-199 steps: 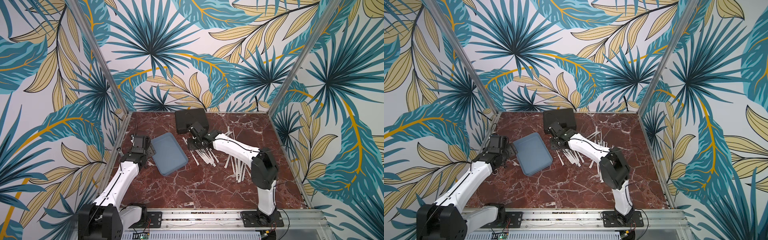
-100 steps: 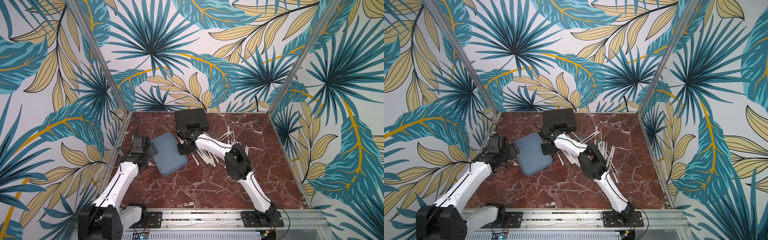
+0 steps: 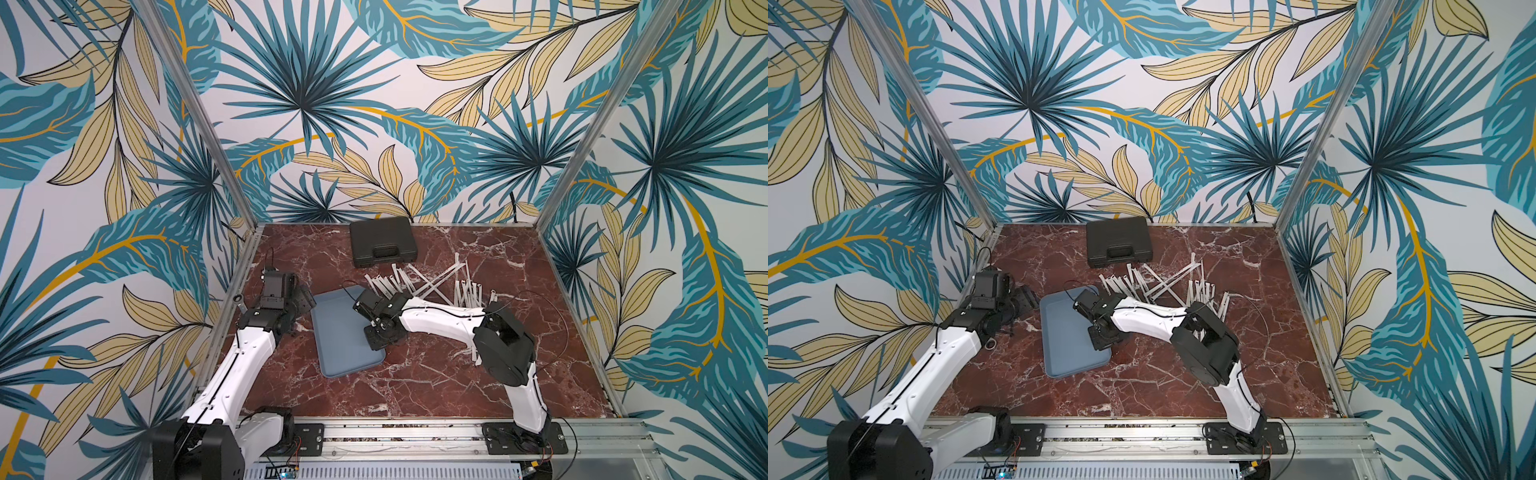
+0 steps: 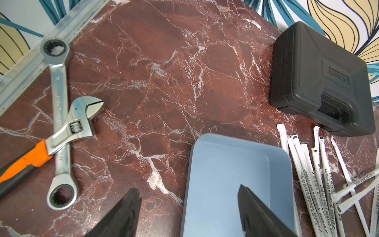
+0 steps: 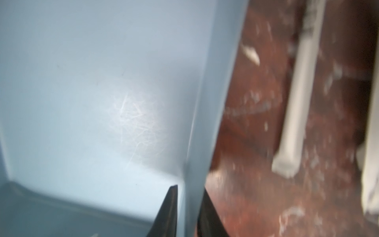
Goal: Put the straws into the storage box
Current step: Move the storage box to the center of the board, then pick up the straw from the center of the board.
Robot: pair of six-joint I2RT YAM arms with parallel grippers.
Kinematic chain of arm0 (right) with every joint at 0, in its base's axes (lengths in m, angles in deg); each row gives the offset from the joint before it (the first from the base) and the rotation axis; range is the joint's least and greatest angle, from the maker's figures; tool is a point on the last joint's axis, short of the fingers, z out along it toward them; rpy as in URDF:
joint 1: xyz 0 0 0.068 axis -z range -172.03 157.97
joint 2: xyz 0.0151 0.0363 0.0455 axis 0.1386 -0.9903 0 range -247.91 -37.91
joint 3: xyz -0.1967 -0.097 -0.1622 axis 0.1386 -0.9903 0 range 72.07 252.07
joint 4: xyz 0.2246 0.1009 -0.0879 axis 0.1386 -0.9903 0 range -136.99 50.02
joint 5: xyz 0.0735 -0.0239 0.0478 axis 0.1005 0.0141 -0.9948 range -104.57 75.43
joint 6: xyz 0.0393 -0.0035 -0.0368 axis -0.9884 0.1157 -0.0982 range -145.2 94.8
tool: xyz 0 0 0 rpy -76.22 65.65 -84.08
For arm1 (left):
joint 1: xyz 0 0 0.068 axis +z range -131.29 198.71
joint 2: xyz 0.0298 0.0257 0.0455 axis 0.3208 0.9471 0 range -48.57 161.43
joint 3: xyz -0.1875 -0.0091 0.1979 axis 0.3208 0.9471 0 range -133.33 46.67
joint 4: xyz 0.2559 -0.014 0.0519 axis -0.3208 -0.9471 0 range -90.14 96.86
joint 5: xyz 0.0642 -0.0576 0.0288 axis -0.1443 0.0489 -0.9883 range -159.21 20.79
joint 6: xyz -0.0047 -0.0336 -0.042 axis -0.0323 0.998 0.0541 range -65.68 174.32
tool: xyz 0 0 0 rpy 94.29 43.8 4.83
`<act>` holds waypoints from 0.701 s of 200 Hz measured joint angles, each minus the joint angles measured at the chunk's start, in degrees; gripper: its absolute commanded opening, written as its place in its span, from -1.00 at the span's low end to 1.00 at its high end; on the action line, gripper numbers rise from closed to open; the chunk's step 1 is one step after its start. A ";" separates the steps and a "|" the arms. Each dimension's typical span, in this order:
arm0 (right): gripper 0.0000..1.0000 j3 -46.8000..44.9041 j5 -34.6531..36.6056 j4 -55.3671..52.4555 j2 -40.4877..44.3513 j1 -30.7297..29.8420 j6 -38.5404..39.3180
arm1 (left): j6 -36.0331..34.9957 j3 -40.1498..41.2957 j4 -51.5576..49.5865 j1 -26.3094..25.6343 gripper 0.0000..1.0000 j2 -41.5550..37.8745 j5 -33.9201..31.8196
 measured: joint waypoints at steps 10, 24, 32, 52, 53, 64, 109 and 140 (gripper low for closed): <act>-0.13 -0.66 -0.35 -0.24 1.88 0.24 -0.76 | 0.11 0.00 -0.55 0.00 0.71 -0.35 0.44; -0.17 -0.68 -0.50 -0.28 4.52 1.49 -0.76 | 0.20 0.00 -1.77 0.00 0.87 -1.29 0.96; -0.27 -0.35 -0.42 -0.48 5.66 2.51 -0.61 | 0.57 0.00 -2.45 0.00 0.91 -1.99 1.16; -0.47 3.08 1.99 -1.86 5.40 6.14 0.55 | 1.36 0.26 -3.30 0.00 0.92 -4.07 1.60; -0.47 3.26 2.14 -1.90 5.31 6.27 0.50 | 1.38 0.31 -3.32 0.00 0.92 -4.15 1.62; -0.48 5.84 4.17 -2.25 3.48 7.87 1.92 | 1.40 0.87 -3.50 0.02 0.91 -5.03 1.75; -0.34 18.32 10.32 -3.50 -9.25 8.52 6.25 | 2.05 3.10 -4.13 0.02 0.89 -5.64 4.02; -0.31 24.50 11.37 -4.26 -16.92 8.50 7.58 | 2.40 4.70 -4.26 0.00 0.89 -5.64 4.85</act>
